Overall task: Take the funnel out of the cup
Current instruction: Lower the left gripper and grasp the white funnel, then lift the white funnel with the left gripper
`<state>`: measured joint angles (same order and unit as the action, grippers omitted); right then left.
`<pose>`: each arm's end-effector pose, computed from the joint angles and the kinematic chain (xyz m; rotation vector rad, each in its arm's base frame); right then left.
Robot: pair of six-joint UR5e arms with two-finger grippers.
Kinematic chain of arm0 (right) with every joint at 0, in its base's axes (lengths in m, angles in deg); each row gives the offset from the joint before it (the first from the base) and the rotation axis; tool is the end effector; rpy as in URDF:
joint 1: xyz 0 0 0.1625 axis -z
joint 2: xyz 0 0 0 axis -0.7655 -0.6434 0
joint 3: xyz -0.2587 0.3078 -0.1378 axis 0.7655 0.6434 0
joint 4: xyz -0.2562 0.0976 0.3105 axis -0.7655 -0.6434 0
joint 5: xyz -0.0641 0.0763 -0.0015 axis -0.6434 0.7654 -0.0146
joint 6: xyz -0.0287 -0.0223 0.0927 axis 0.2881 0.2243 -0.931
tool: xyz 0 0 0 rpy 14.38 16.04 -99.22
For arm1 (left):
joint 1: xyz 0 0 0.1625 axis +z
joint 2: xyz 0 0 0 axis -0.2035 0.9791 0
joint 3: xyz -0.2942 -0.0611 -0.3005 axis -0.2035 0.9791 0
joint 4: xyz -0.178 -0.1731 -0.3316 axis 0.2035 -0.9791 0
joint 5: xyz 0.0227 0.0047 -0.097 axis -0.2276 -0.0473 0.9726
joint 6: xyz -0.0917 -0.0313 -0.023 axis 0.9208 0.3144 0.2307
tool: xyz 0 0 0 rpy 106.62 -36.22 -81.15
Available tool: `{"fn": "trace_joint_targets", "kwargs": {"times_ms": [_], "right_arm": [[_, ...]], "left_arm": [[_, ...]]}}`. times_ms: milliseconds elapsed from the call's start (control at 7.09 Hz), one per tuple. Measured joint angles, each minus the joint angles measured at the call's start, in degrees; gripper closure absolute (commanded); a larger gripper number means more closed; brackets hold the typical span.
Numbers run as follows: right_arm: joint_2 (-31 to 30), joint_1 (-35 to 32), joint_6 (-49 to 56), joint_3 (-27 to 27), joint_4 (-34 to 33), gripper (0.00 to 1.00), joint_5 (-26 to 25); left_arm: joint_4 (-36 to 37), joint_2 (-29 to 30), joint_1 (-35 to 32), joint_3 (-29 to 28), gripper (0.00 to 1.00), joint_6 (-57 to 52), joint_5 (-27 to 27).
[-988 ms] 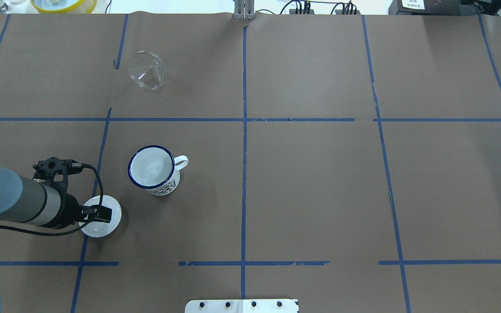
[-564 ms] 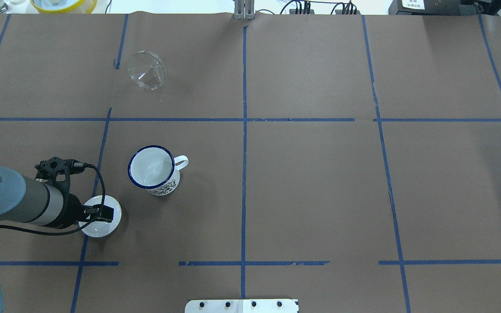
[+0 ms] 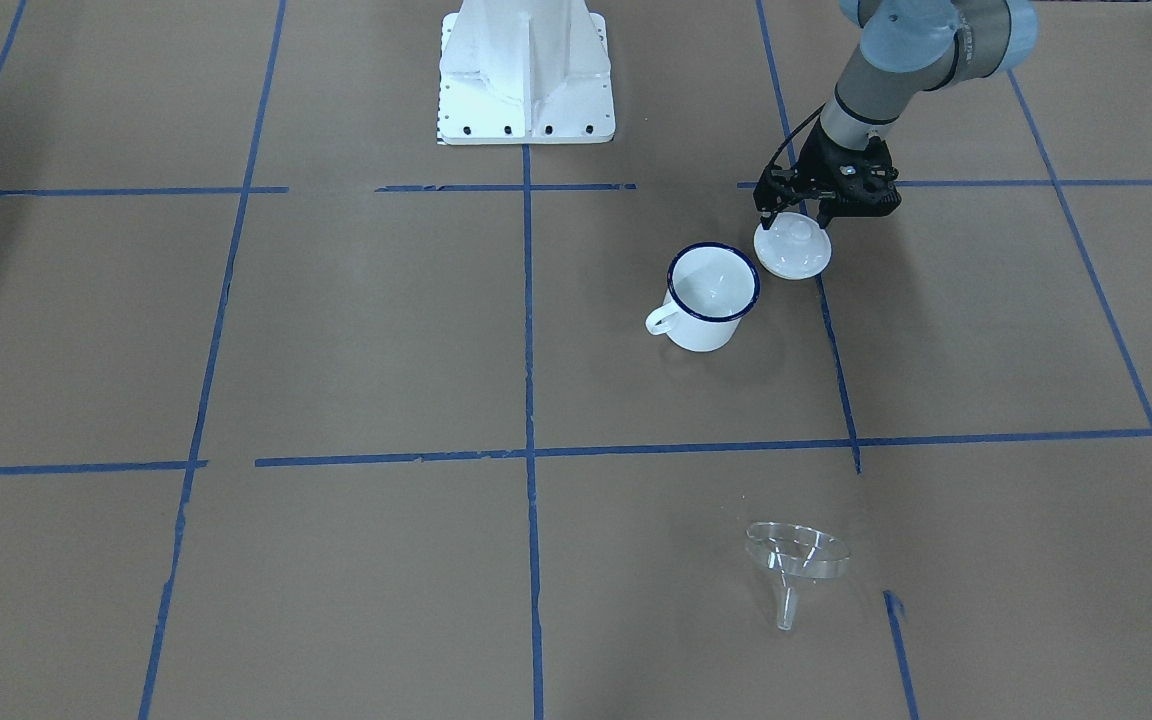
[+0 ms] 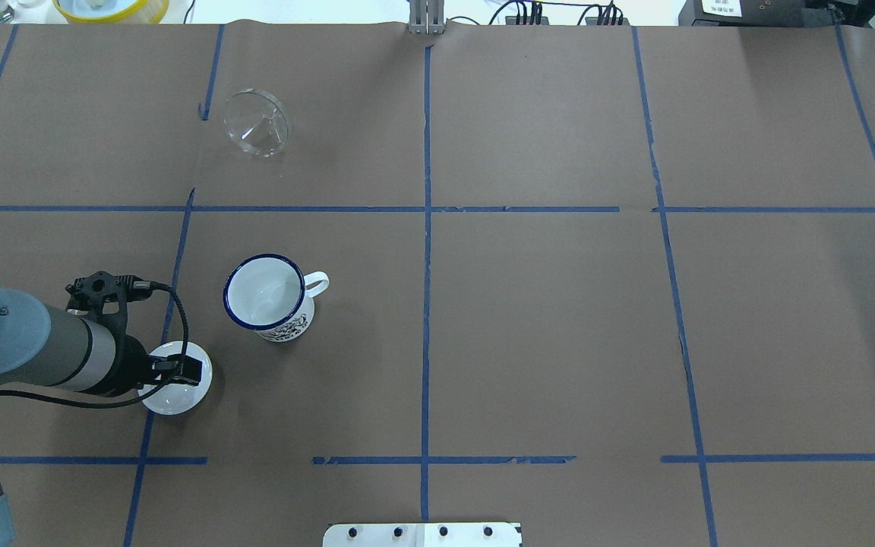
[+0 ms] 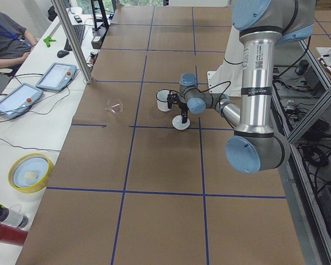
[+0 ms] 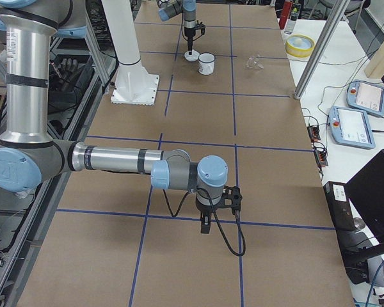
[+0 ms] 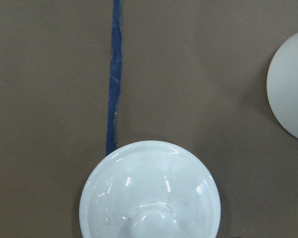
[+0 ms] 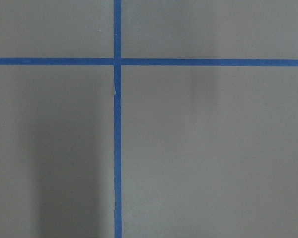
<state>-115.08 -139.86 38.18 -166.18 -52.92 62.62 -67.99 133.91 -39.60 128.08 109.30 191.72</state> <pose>0.0670 -0.4450 0.6702 -0.0192 -0.7193 0.0106 0.3828 -0.3170 0.4186 0.0190 0.8607 -0.0547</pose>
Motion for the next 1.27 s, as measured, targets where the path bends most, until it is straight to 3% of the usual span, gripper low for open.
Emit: {"fn": "trace_joint_targets", "kwargs": {"times_ms": [1270], "right_arm": [[0.0,0.0,0.0,-0.01,0.0,0.0,0.0]], "left_arm": [[0.46,-0.02,-1.95,-0.86,0.25,-0.52,-0.1]]}}
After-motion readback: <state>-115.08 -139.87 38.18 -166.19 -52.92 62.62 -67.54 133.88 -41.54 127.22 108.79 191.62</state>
